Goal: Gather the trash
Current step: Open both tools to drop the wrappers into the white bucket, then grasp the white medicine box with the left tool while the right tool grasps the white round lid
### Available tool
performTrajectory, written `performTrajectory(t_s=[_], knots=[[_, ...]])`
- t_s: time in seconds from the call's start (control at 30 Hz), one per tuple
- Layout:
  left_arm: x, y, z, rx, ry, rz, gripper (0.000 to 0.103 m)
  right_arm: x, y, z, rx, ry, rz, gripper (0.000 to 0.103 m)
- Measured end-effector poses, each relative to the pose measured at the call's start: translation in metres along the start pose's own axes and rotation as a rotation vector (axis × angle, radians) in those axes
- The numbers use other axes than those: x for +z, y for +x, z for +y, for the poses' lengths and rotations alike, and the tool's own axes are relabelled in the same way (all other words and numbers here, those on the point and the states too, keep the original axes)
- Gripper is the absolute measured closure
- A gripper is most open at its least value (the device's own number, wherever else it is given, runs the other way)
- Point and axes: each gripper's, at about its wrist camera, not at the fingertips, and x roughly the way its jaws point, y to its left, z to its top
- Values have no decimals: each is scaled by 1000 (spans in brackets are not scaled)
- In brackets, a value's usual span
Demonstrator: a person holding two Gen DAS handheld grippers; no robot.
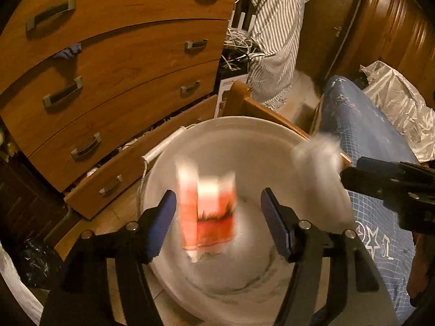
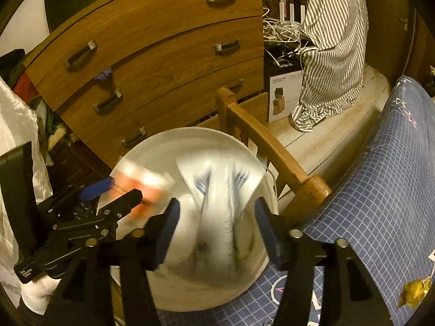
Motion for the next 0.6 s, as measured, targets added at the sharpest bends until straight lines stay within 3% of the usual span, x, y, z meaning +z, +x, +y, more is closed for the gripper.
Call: performTrajectory(t_s=[0.3, 0.4, 0.47, 0.6], knots=[[-1, -4, 2, 19, 16, -2, 41, -3, -18, -8, 25, 23, -39, 43], [-5, -12, -4, 10, 32, -11, 41, -16, -43, -9, 35, 18, -97, 43], [-11, -19, -11, -8, 46, -20, 41, -38, -73, -14, 20, 11, -166, 43], [-28, -31, -55, -77, 135, -26, 41, -113, -141, -43, -39, 24, -308, 42]])
